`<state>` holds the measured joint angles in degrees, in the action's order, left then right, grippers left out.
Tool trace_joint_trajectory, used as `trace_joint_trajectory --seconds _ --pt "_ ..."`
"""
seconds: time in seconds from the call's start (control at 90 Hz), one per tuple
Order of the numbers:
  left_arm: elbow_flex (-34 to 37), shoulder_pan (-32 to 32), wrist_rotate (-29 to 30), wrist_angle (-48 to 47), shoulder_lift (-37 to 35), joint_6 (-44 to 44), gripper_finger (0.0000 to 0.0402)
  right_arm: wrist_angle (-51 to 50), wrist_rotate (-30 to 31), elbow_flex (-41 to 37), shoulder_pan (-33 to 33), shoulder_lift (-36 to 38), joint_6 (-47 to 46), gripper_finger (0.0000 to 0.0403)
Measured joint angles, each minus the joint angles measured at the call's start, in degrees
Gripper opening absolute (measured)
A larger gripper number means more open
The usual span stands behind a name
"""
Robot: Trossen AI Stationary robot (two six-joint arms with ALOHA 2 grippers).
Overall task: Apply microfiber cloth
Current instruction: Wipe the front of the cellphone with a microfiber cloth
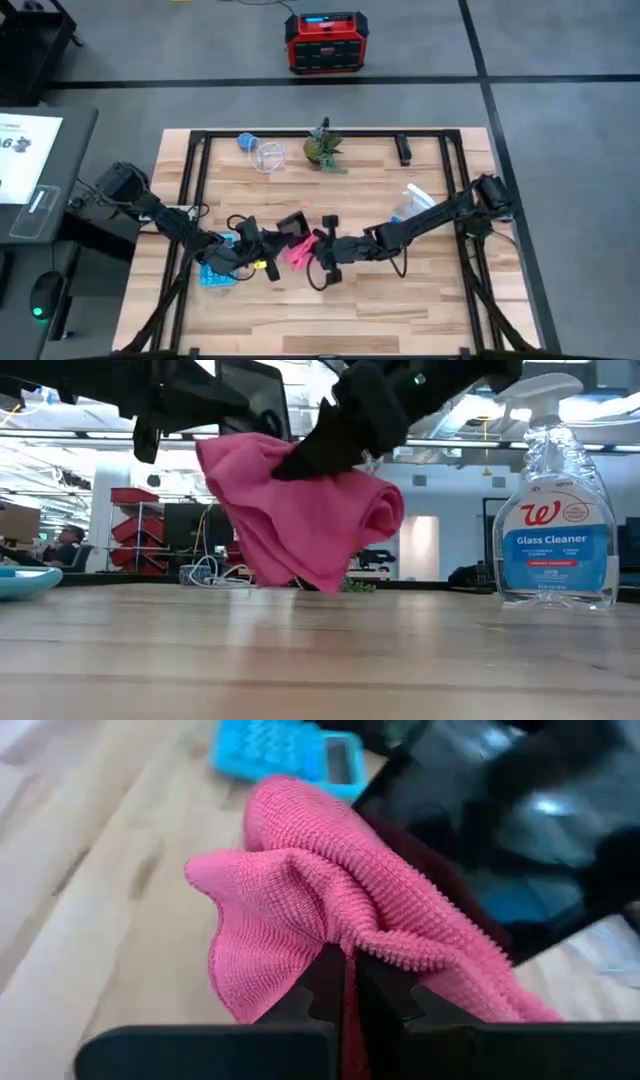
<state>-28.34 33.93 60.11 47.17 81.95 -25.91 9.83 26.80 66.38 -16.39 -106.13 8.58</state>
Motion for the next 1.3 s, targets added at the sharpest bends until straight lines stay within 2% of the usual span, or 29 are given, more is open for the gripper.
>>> trace_joint_trajectory --seconds 0.089,0.2,0.344,0.478,0.544,0.7,0.789,1.211,1.3 --pt "0.0 0.0 -0.3 0.0 0.0 -0.1 0.0013 4.1 4.1 0.9 -0.6 0.1 0.5 0.0000" --pt "0.0 0.1 -1.1 -0.1 0.0 -0.1 0.0013 5.8 0.2 1.2 -0.2 0.1 0.7 0.0000" --pt "0.0 0.0 -1.2 -0.2 0.0 0.0 0.0013 -2.3 -4.1 1.2 0.6 0.0 -1.9 0.0000" --pt "0.0 0.0 -0.5 -0.3 0.0 0.2 0.0013 -7.0 -2.8 1.2 0.8 0.0 -2.5 0.0000" --pt "0.0 0.0 -0.1 0.0 0.0 0.2 0.0013 -4.6 -1.3 1.1 0.6 0.3 -2.5 0.0000" --pt "0.0 0.0 -0.7 0.3 0.0 0.2 0.0013 7.6 -0.5 1.1 0.7 0.2 -3.8 0.0000" --pt "0.0 0.0 -1.1 -0.1 0.0 0.1 0.0013 8.0 -1.2 1.2 0.8 -0.1 -4.2 0.0000" --pt "0.0 0.1 -1.7 0.2 0.0 0.2 0.0013 -23.7 -0.5 1.2 1.3 -0.1 -11.0 0.0000" --pt "0.0 0.1 -1.2 0.5 0.0 0.9 0.0013 -26.6 -3.4 1.2 0.8 -0.1 -11.6 0.0000"
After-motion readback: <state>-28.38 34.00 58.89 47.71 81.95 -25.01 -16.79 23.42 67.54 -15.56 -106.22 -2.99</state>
